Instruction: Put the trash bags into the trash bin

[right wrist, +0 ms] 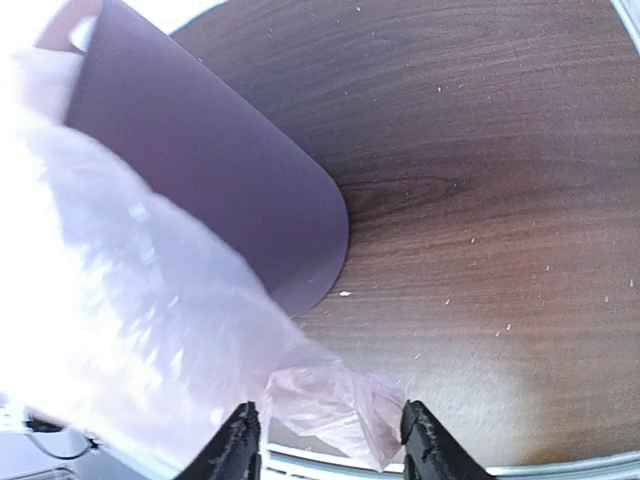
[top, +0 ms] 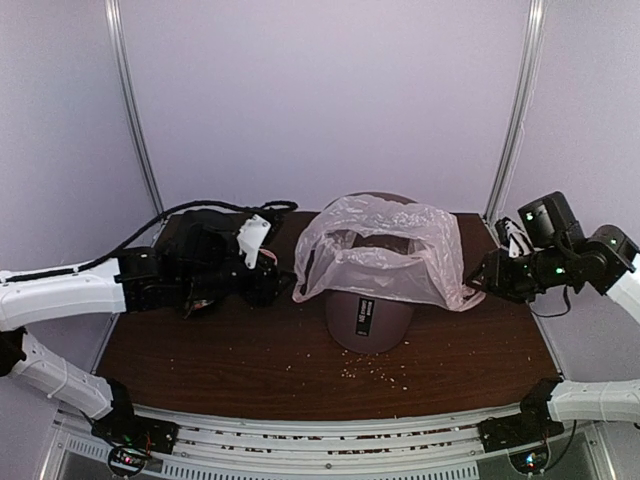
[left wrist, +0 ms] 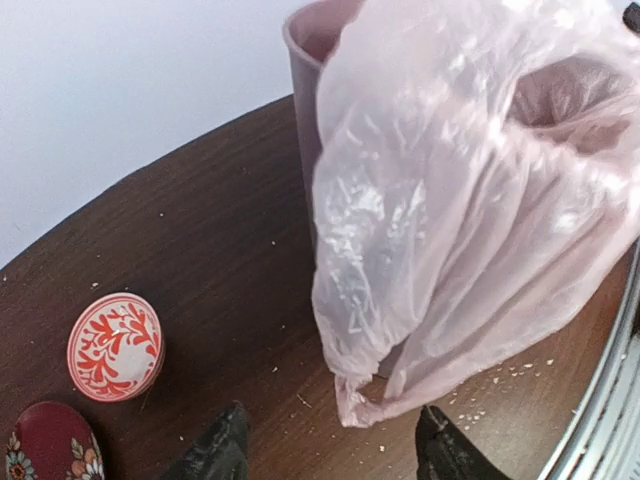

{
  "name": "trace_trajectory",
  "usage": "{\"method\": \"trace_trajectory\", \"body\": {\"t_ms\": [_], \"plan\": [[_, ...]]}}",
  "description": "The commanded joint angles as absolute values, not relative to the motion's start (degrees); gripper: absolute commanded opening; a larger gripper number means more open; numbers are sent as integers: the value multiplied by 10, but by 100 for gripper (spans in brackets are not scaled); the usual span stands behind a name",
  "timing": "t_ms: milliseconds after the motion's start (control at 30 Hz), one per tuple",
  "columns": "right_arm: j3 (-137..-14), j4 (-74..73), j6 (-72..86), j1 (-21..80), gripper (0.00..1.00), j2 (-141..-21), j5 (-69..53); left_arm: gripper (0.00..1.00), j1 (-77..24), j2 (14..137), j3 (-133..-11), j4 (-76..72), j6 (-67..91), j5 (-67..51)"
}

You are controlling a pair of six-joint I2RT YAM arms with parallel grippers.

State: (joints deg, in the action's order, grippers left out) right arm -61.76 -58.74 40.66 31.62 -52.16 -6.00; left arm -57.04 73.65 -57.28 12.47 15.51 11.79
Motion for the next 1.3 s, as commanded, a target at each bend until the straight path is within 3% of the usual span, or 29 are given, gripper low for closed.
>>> {"method": "trace_trajectory", "body": {"t_ms": [0,133,400,633,1000,1267], "plan": [[-670,-678,449,314,51,-489,-78,73,-570,655,-578,195,144,107],[-727,-689,447,314,60,-479,-92,83,-569,638,-605,215,113,98],[-723,-622,327,314,63,-503,-107,83,-565,774,-717,196,101,101],[-713,-541,276,315,67,-546,-126,71,-546,824,-739,149,95,79],[-702,-532,225,330,69,-553,-148,56,-533,861,-753,126,84,92],[-691,-531,218,350,70,-542,-132,39,-533,874,-779,126,84,94]]}}
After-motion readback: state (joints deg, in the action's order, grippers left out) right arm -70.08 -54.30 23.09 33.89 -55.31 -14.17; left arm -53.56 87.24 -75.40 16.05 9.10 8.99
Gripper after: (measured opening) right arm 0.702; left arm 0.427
